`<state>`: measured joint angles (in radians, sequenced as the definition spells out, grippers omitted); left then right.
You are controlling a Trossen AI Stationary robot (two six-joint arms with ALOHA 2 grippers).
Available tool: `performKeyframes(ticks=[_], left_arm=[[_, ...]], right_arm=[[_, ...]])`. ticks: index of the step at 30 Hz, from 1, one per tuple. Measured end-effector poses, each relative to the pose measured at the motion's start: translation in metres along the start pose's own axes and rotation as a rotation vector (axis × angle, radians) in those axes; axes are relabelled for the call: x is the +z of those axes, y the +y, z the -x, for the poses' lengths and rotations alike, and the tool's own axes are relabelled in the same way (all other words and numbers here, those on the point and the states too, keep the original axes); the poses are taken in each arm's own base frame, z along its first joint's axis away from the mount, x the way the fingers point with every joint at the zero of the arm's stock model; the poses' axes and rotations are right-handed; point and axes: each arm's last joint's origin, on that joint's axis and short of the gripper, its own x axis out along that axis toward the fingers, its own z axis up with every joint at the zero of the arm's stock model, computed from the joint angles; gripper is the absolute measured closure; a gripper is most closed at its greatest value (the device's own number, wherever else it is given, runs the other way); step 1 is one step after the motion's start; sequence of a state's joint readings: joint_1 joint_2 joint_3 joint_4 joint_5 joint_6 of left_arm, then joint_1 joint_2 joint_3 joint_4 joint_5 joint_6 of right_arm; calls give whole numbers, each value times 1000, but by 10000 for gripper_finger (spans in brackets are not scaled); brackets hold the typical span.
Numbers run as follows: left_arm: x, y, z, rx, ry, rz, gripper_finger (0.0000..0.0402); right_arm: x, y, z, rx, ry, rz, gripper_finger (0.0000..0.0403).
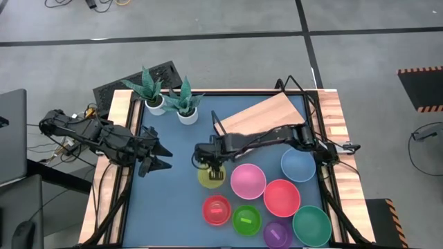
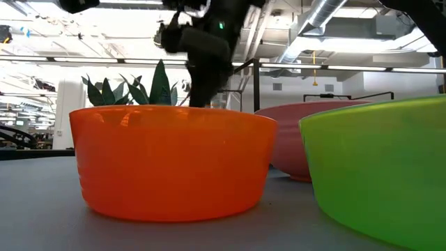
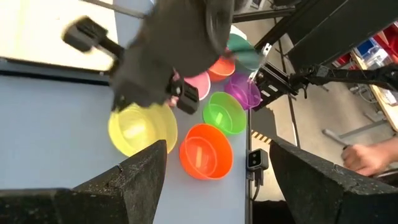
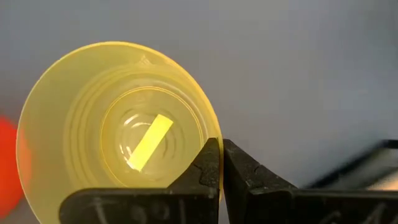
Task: Place and stack bowls onto a shelf
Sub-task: Put the small yellow bowl on the shelf
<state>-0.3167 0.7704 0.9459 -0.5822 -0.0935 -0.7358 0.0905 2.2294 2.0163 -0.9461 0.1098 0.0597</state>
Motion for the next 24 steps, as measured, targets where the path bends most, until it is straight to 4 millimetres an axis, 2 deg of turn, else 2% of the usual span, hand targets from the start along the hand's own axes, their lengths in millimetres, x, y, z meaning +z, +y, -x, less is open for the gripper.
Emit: performKeyframes(ticks=[5, 10, 16, 19, 22, 24], left_arm=[[0, 0, 0, -1, 1, -18, 132], [0, 0, 0, -3, 3, -18, 132], [0, 0, 1, -3, 2, -18, 132], [1, 1, 2, 13, -18, -18, 132], [1, 1, 2, 30, -39, -18, 132], [2, 1, 2, 38, -46, -18, 132]], right_arm=[[17, -10, 48, -20, -56, -20, 379], [25, -29, 118, -29, -154, -57, 379], [-6, -71, 201, -72, -241, -266, 379], [-26, -93, 236, -192, -274, -393, 379], [-51, -114, 257, -337, -223, -538, 379], [-67, -128, 264, -415, -147, -619, 379]])
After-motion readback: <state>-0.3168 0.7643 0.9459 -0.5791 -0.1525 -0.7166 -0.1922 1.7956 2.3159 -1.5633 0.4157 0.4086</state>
